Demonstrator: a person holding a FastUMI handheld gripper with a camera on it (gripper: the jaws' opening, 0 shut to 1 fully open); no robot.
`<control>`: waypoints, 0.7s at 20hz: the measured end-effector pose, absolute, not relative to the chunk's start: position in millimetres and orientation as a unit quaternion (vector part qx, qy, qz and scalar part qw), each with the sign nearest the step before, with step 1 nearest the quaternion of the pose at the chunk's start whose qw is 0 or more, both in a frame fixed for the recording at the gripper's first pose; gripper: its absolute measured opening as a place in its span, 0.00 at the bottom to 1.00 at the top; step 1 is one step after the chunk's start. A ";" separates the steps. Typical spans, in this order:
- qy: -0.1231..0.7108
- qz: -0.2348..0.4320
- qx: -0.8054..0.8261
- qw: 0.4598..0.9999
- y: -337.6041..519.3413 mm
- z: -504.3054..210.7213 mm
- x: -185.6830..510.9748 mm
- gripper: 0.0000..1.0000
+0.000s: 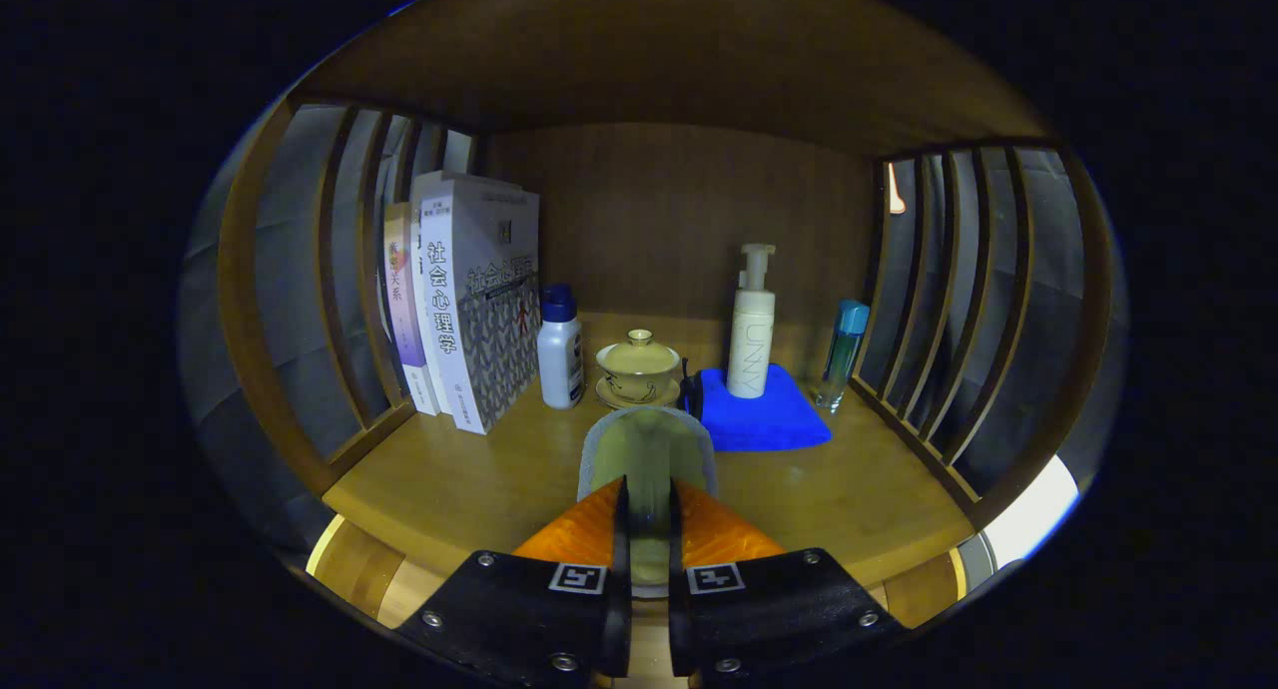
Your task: Pull open the drawer, take out the items inside it, and place them on the countertop above the cabinet.
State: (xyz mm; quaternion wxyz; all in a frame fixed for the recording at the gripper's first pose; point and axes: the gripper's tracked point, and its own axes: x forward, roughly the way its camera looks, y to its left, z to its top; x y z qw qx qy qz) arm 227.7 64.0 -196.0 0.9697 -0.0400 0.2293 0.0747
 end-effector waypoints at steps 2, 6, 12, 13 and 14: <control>0.233 0.080 -0.041 0.968 64.8 -201.4 233.5 0.15; 0.234 0.081 -0.042 0.968 63.7 -206.8 245.0 0.19; 0.235 0.091 -0.039 0.967 66.1 -208.4 253.5 0.23; 0.238 0.089 -0.041 0.966 64.5 -209.8 252.4 0.24; 0.235 0.083 -0.044 0.967 61.0 -207.9 253.1 0.25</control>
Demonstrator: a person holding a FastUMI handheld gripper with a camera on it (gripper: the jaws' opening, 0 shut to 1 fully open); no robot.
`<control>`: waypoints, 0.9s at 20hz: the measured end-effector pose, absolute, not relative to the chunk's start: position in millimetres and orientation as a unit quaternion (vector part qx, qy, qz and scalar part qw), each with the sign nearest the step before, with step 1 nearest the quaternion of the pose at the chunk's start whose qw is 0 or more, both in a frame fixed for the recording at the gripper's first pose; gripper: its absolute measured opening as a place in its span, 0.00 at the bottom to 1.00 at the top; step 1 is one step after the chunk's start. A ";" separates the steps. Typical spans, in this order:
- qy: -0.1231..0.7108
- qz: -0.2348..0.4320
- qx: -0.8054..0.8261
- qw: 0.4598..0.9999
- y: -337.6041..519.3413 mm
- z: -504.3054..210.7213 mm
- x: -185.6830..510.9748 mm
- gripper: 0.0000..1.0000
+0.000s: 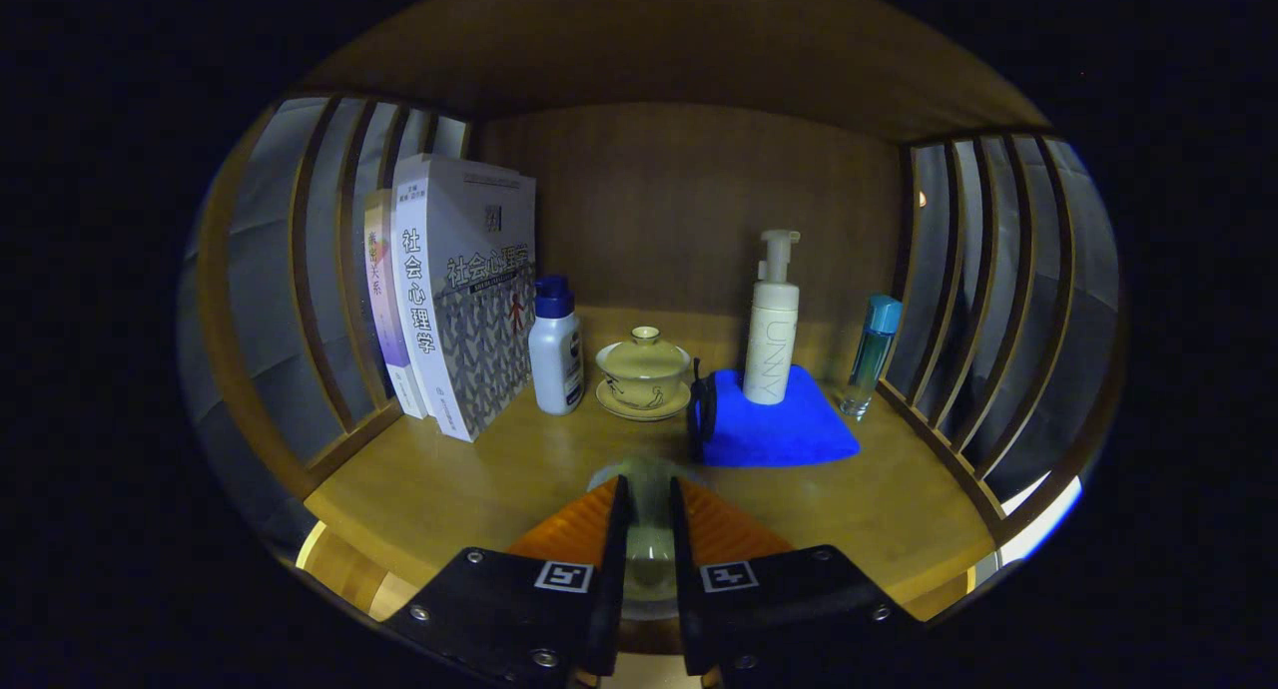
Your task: Pull open the drawer, take out the items inside it, and place them on the countertop above the cabinet.
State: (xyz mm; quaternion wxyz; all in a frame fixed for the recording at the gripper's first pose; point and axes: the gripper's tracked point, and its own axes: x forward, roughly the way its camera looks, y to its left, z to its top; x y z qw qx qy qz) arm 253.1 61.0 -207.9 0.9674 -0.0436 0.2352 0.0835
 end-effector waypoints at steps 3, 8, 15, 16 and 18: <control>0.218 0.085 -0.044 0.971 62.6 -196.9 243.7 0.55; 0.130 0.105 -0.012 0.986 64.5 -135.7 197.4 0.95; 0.029 0.103 -0.027 0.994 56.0 -61.8 93.8 0.95; 0.015 0.101 -0.030 0.994 54.5 -54.8 78.0 0.95; -0.010 0.101 -0.036 0.994 50.2 -49.1 45.3 0.95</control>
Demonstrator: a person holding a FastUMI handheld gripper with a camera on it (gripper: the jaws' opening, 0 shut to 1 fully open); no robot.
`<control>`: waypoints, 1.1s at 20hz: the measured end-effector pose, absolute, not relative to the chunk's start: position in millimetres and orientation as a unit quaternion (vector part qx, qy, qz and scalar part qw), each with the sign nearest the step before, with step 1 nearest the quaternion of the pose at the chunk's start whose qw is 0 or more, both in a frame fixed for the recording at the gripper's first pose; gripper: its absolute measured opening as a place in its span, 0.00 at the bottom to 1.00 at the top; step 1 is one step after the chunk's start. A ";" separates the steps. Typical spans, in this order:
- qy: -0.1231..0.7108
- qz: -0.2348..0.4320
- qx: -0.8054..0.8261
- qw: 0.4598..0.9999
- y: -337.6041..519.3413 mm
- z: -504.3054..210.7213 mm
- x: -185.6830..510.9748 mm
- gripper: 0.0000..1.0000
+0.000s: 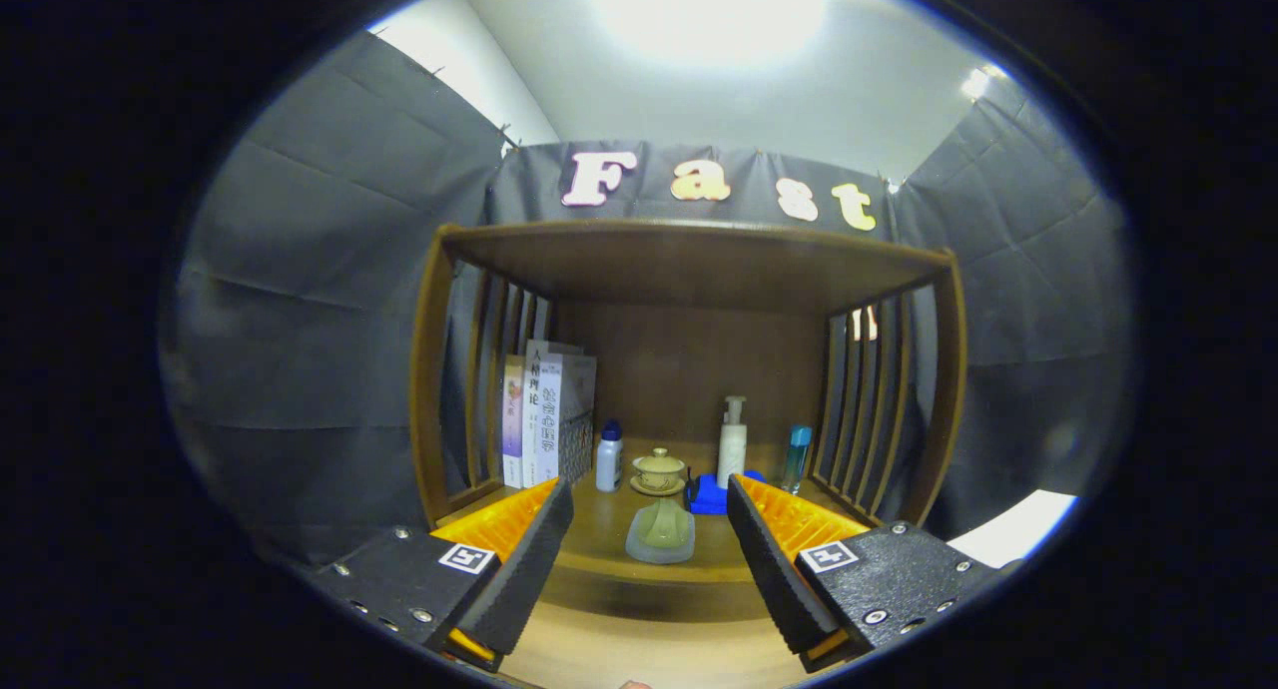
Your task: Pull open the drawer, take out the items inside it, and place them on the countertop above the cabinet.
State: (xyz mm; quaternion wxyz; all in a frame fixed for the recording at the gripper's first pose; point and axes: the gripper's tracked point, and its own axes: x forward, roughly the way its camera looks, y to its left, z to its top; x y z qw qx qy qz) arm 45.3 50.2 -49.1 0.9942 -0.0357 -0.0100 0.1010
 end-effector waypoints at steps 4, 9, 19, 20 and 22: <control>-0.031 0.101 -0.027 0.994 47.1 -57.5 -18.7 0.95; -0.004 0.092 -0.032 0.995 42.5 -111.1 -71.6 0.95; 0.117 0.053 -0.032 0.991 28.0 -240.9 -102.8 0.95; 0.128 0.052 -0.025 0.990 29.7 -249.8 -102.2 0.95; 0.137 0.042 -0.017 0.990 27.1 -260.1 -97.6 0.95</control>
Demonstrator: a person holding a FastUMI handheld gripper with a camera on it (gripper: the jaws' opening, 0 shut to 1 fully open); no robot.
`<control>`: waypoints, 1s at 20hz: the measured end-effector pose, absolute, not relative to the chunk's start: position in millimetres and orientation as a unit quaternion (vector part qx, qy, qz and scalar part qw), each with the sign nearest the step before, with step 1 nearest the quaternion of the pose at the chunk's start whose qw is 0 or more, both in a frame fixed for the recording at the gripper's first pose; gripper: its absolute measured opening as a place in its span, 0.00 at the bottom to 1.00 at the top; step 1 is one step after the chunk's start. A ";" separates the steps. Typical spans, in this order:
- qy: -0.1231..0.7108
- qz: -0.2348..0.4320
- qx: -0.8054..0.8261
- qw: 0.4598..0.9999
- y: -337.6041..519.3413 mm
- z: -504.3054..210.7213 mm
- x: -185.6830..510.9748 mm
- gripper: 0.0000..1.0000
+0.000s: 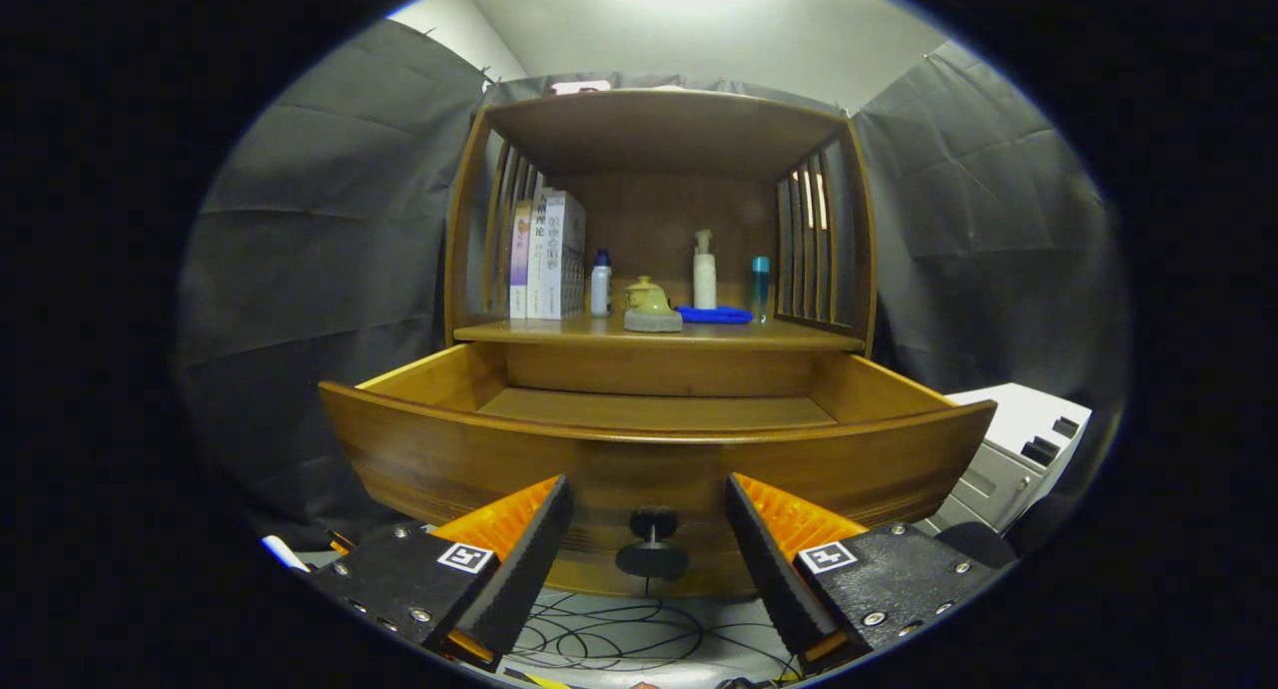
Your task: Pull open the drawer, take out the items inside it, and place them on the countertop above the cabinet.
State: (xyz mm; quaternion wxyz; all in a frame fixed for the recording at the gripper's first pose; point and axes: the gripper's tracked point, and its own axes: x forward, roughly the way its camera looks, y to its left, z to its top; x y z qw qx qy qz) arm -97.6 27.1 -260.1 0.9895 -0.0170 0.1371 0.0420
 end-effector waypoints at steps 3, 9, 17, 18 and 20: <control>0.147 0.029 -0.013 0.989 26.8 -270.1 -89.8 0.95; 0.149 0.029 0.000 0.988 31.2 -273.7 -88.5 0.94; 0.154 0.043 0.003 0.987 27.4 -274.6 -77.5 0.95; 0.154 0.045 0.002 0.987 26.8 -274.6 -75.1 0.95; 0.154 0.047 0.003 0.987 25.7 -275.2 -70.6 0.95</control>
